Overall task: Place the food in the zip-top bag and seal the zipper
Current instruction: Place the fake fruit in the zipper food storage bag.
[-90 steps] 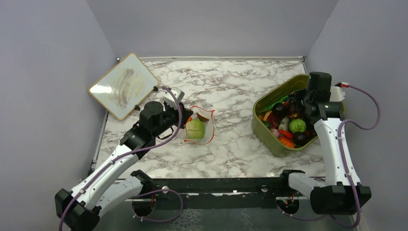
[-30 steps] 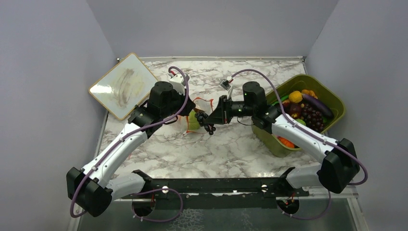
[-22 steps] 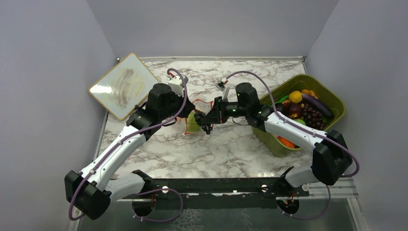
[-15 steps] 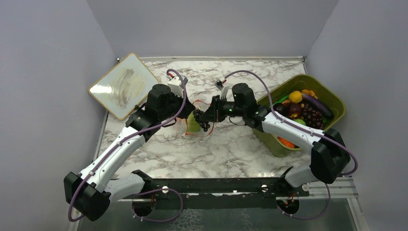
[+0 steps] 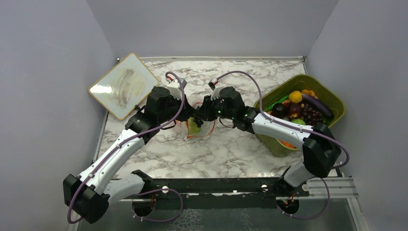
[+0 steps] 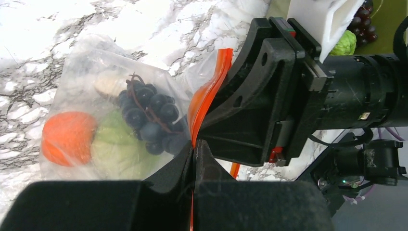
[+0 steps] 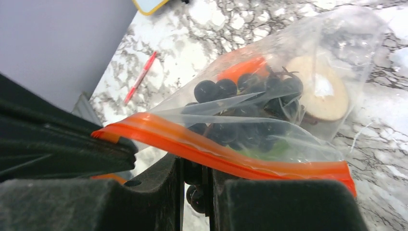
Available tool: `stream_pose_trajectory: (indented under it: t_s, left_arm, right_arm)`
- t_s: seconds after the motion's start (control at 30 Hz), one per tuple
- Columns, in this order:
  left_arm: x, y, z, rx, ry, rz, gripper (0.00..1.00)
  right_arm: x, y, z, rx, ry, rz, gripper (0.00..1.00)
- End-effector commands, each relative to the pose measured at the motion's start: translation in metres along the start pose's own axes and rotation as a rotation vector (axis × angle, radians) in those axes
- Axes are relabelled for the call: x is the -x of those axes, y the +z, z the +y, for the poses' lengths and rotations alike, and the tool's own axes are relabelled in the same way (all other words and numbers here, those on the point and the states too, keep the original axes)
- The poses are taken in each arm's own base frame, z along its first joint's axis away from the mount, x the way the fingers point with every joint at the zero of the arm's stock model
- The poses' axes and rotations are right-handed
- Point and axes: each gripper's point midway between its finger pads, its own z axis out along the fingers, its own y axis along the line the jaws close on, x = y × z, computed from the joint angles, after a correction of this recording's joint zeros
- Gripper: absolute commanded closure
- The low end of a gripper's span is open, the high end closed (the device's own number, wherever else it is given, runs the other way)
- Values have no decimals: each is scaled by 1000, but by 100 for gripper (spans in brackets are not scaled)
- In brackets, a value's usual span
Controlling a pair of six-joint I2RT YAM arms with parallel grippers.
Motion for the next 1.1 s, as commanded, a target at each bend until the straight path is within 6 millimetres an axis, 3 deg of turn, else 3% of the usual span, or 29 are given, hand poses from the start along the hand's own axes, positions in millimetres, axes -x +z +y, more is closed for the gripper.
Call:
stream_pose_trajectory:
  t_s: [0.0, 0.33, 0.53, 0.8, 1.07]
  left_arm:
    - [5, -5, -8, -34, -26, -42, 100]
    - [5, -3, -6, -27, -48, -57, 100]
    - [8, -3, 1, 9, -36, -74, 100]
    - [6, -2, 10, 48, -5, -75, 100]
    - [7, -4, 13, 54, 61, -84, 100]
  right_arm:
    - [33, 9, -5, -80, -47, -145, 98]
    - [17, 30, -8, -73, -67, -151, 96]
    - [5, 33, 0, -32, -23, -109, 76]
    - [9, 4, 11, -36, -18, -72, 52]
    - [9, -38, 24, -15, -107, -16, 49]
